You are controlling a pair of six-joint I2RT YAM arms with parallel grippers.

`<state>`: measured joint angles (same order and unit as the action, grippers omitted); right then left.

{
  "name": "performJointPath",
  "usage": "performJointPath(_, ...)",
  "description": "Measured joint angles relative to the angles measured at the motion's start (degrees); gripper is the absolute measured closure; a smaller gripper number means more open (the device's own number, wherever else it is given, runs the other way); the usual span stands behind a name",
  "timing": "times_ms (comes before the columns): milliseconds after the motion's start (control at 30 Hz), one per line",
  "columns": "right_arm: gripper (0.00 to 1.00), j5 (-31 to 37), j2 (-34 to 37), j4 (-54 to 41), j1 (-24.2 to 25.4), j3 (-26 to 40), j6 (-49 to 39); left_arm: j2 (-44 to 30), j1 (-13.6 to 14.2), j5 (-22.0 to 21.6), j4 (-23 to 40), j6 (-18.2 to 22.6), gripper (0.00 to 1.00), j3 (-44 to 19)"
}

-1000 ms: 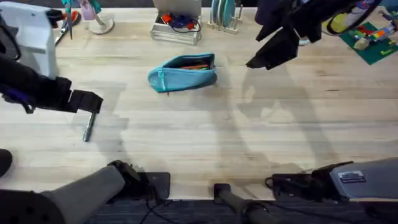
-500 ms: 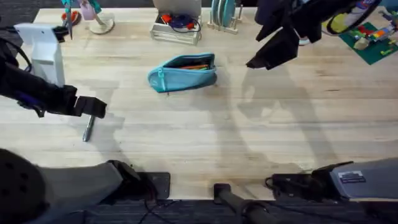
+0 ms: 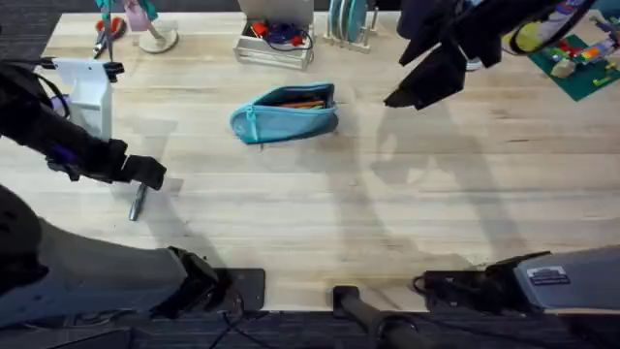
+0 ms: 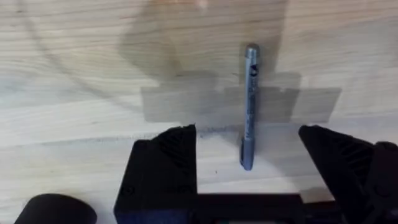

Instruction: Unzip the bag, pick up the pens from the table one at a time and place them inside, then zip the bag closed.

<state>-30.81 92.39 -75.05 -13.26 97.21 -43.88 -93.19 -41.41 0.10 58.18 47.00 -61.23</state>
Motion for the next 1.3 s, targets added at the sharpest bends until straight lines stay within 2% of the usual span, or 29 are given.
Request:
performJointPath(433, 0.004, 0.0, 0.0, 0.0, 0.0, 0.0, 0.0, -1.9, 0.0, 0.0, -5.6, -1.4, 0.009, 0.0)
performJointPath(933, 0.004, 0.0, 0.0, 0.0, 0.0, 0.0, 0.0, -2.8, 0.0, 2.3, -5.0, -2.9, 0.014, 0.0)
performJointPath(1200, 0.004, 0.0, 0.0, 0.0, 0.0, 0.0, 0.0, -2.3, 0.0, 2.7, -7.0, -2.9, 0.009, 2.2)
performJointPath(1300, 0.004, 0.0, 0.0, 0.0, 0.0, 0.0, 0.0, -2.3, 0.0, 2.7, -7.0, -2.9, 0.040, 2.3)
